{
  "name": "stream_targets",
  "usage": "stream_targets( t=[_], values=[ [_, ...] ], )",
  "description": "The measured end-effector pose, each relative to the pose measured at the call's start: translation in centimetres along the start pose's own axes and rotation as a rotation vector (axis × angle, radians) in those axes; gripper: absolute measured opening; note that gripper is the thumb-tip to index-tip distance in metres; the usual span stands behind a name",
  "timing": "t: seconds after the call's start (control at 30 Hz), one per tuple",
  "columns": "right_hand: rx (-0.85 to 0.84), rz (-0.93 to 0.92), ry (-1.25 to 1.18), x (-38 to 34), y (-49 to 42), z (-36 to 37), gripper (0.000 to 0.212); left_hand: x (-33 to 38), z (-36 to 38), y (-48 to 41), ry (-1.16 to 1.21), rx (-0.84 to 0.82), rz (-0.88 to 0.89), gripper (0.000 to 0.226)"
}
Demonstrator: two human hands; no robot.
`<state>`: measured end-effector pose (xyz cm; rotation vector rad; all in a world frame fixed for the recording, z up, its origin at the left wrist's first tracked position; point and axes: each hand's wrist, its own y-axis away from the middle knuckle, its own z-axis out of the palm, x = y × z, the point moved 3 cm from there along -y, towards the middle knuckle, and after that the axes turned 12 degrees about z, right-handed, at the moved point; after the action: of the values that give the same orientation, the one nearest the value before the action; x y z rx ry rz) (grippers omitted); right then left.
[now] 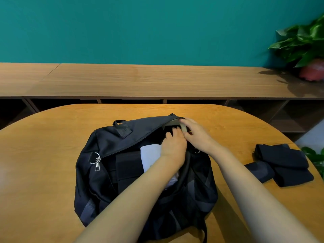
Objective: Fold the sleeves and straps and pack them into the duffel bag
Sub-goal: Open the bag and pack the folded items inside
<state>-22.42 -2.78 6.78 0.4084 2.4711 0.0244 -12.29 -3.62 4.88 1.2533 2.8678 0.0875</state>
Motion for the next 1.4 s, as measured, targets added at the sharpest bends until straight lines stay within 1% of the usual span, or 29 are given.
stream_targets(
  t=[0.03, 0.1, 0.17, 0.23, 0.3, 0.33, 0.37, 0.4, 0.43, 0.47, 0.53, 0.6, 0.67, 0.73, 0.77, 0.83, 0.9, 0.93, 0.97, 1.0, 1.07, 1.1, 1.13, 1.2, 1.27, 1.33, 1.4],
  values=[
    [0.001, -0.004, -0.003, 0.4, 0.4, 0.1, 0.05, -0.2, -0.4, 0.7, -0.017, -0.03, 0.048, 0.073],
    [0.03, -0.007, -0.016, 1.1, 1.5, 0.3, 0.053, -1.1, -1.5, 2.2, -0.104, -0.041, 0.149, 0.067],
    [0.087, -0.037, 0.058, 1.6, 3.4, 0.8, 0.055, -2.3, -2.0, 4.0, -0.161, -0.031, 0.209, 0.067],
    [0.131, -0.071, 0.141, 1.5, 5.4, 2.1, 0.061, -3.5, -1.1, 5.5, -0.159, -0.067, 0.223, 0.072],
    [0.175, -0.048, 0.125, 1.7, 6.5, 3.5, 0.078, -4.4, 0.5, 6.3, -0.099, -0.123, 0.237, 0.079],
    [0.201, -0.007, 0.097, 2.1, 6.7, 4.0, 0.084, -4.7, 1.0, 6.5, -0.074, -0.122, 0.246, 0.085],
    [0.227, 0.043, 0.066, 2.5, 6.9, 4.3, 0.087, -4.9, 1.3, 6.6, -0.063, -0.109, 0.247, 0.088],
    [0.264, 0.077, 0.041, 2.6, 7.1, 4.4, 0.085, -5.1, 1.4, 6.6, -0.066, -0.089, 0.246, 0.087],
    [0.312, 0.076, 0.034, 2.6, 7.4, 4.3, 0.08, -5.0, 1.2, 6.6, -0.077, -0.068, 0.242, 0.081],
    [0.364, 0.028, 0.057, 2.3, 7.8, 4.2, 0.073, -4.7, 1.1, 6.7, -0.088, -0.045, 0.243, 0.074],
    [0.408, -0.174, 0.195, 1.6, 8.2, 4.4, 0.062, -4.1, 0.8, 7.1, -0.072, 0.023, 0.25, 0.068],
    [0.343, -0.353, 0.414, 1.7, 8.3, 5.1, 0.061, -3.8, 1.0, 7.9, -0.031, 0.061, 0.258, 0.074],
    [0.268, -0.411, 0.545, 2.2, 8.0, 5.4, 0.065, -3.9, 1.8, 8.5, -0.016, 0.067, 0.283, 0.078],
    [0.245, -0.444, 0.586, 2.6, 7.5, 5.2, 0.07, -4.1, 2.2, 8.7, 0.003, 0.101, 0.292, 0.077],
    [0.249, -0.461, 0.602, 2.7, 7.4, 4.9, 0.07, -4.3, 2.3, 8.7, 0.043, 0.107, 0.281, 0.083],
    [0.311, -0.498, 0.607, 2.6, 7.3, 4.4, 0.059, -4.6, 2.3, 8.5, 0.128, 0.107, 0.224, 0.097],
    [0.426, -0.444, 0.505, 2.4, 7.2, 3.6, 0.04, -4.8, 2.1, 8.4, 0.167, 0.112, 0.19, 0.105],
    [0.458, -0.382, 0.437, 2.1, 7.0, 3.4, 0.039, -4.9, 2.1, 8.4, 0.155, 0.109, 0.189, 0.105],
    [0.462, -0.316, 0.4, 1.7, 6.7, 3.2, 0.047, -5.0, 2.2, 8.4, 0.13, 0.105, 0.192, 0.104],
    [0.443, -0.259, 0.409, 1.3, 6.1, 3.3, 0.061, -5.0, 2.3, 8.4, 0.106, 0.104, 0.197, 0.102],
    [0.35, -0.189, 0.533, 0.9, 4.8, 3.9, 0.088, -4.8, 2.5, 8.4, 0.093, 0.119, 0.207, 0.099],
    [0.302, -0.175, 0.609, 0.7, 4.1, 4.3, 0.094, -4.7, 2.6, 8.5, 0.102, 0.126, 0.21, 0.098],
    [0.258, -0.168, 0.682, 0.6, 3.5, 4.7, 0.094, -4.7, 2.6, 8.5, 0.108, 0.129, 0.212, 0.097],
    [0.203, -0.182, 0.79, 0.6, 2.5, 5.3, 0.083, -4.7, 2.6, 8.6, 0.091, 0.114, 0.211, 0.097],
    [0.21, -0.21, 0.876, 0.7, 1.8, 5.4, 0.074, -4.7, 2.5, 8.6, 0.066, 0.096, 0.216, 0.099],
    [0.21, -0.178, 0.955, 0.6, 1.0, 5.2, 0.076, -4.7, 2.4, 8.6, 0.062, 0.088, 0.225, 0.099],
    [0.192, -0.145, 0.968, -0.2, 0.6, 5.0, 0.076, -4.8, 2.3, 8.6, 0.078, 0.096, 0.233, 0.099]
  ],
)
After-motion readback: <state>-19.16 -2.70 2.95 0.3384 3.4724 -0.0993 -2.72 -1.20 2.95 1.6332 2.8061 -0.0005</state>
